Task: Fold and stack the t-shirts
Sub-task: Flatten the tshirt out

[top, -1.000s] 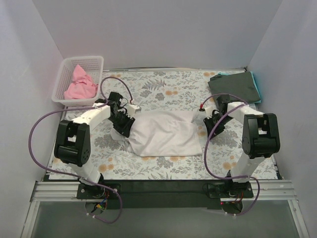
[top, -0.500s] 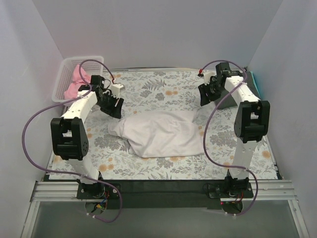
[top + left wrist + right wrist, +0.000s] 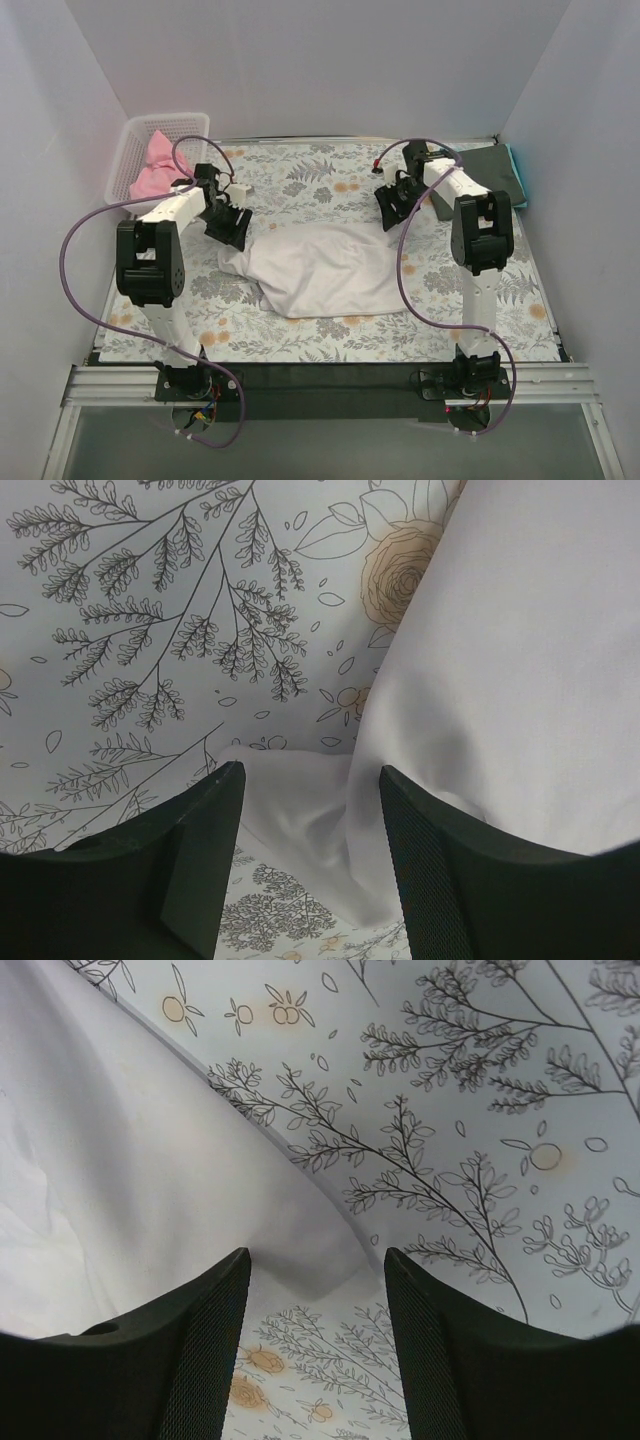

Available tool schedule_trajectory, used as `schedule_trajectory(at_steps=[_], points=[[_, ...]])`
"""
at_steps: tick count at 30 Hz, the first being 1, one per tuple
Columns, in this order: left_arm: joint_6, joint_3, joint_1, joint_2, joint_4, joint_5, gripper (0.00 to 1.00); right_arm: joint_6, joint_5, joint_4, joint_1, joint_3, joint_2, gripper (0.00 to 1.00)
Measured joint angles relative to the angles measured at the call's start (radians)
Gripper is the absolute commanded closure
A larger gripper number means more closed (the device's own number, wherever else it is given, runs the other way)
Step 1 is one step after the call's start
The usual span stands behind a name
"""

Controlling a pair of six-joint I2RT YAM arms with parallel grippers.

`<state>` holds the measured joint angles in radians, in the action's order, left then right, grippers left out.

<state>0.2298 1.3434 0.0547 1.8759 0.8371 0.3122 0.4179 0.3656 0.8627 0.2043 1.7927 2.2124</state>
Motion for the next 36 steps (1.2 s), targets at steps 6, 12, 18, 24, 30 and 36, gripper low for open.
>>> schedule_trajectory(at_steps=[6, 12, 18, 24, 30, 36], points=[[0.025, -0.026, 0.015, 0.015, -0.01, -0.01, 0.55, 0.013, 0.006, -0.002, 0.021, -0.021, 0.009, 0.7], [0.081, 0.007, 0.04, 0.08, -0.003, -0.001, 1.0, 0.046, 0.008, 0.003, 0.018, -0.047, 0.004, 0.99], [0.124, 0.266, 0.014, 0.164, 0.016, 0.035, 1.0, 0.098, -0.018, 0.063, -0.023, 0.08, 0.003, 0.99], [0.123, 0.409, -0.026, 0.103, -0.071, 0.102, 1.0, 0.175, -0.019, 0.043, -0.095, 0.175, -0.114, 0.99], [-0.03, 0.115, -0.024, -0.155, -0.093, 0.22, 1.0, 0.315, -0.005, 0.015, -0.09, -0.177, -0.433, 0.99], [-0.272, -0.339, 0.005, -0.367, 0.006, 0.237, 0.7, 0.412, -0.035, 0.005, -0.063, -0.642, -0.547, 0.52]])
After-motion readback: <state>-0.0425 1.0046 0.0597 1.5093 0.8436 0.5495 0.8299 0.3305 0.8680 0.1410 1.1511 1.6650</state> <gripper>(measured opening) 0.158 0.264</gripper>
